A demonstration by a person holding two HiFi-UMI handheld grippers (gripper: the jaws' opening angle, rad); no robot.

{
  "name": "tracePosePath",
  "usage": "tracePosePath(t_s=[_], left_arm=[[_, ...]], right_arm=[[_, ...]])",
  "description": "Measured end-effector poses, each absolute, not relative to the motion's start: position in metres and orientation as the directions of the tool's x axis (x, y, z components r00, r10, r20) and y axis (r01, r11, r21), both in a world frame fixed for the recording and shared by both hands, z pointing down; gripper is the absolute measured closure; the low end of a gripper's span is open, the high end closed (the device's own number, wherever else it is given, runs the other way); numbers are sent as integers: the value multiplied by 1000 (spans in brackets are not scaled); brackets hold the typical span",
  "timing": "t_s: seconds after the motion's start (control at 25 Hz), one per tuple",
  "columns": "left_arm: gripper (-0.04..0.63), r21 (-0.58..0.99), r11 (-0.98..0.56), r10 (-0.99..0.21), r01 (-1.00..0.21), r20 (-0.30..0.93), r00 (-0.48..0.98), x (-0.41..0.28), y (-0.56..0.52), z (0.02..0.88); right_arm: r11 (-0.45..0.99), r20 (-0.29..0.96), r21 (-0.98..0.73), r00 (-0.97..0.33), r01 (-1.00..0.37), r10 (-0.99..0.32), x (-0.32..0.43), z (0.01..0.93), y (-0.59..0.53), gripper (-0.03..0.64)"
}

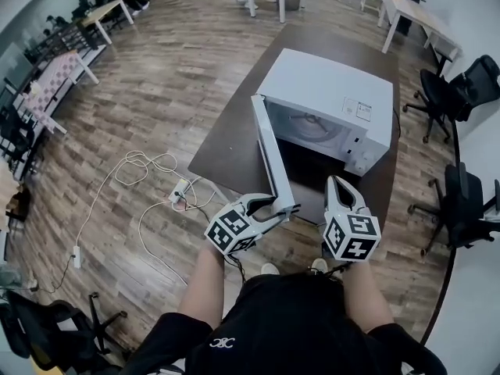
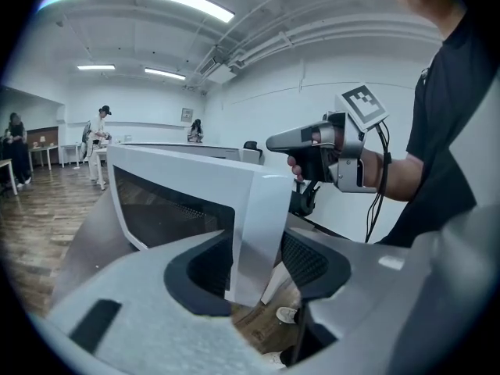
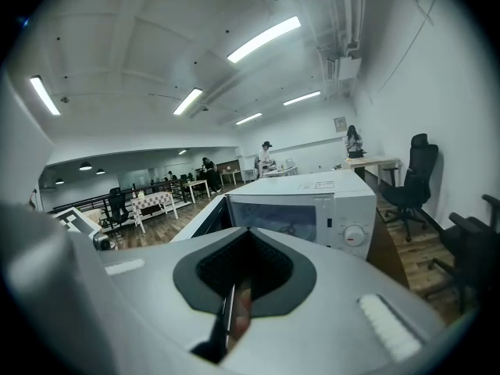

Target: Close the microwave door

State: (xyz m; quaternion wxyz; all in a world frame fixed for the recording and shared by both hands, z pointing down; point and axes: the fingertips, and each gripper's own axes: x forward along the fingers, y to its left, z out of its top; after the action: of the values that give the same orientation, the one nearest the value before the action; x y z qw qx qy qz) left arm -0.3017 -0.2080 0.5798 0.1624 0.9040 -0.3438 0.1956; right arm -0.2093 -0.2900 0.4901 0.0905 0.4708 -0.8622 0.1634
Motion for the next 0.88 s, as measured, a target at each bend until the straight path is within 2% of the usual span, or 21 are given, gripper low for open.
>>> tracePosePath(t_s=[0.32, 0.88], left_arm=[[389, 181, -732, -530, -657, 454, 716, -262, -233, 582], [385, 141, -679, -586, -720, 486, 648, -213, -279, 584]], right_arm=[[431, 325, -198, -474, -880, -818, -154, 496, -302, 609], [349, 325, -215, -404, -912, -855, -66, 496, -319, 609]])
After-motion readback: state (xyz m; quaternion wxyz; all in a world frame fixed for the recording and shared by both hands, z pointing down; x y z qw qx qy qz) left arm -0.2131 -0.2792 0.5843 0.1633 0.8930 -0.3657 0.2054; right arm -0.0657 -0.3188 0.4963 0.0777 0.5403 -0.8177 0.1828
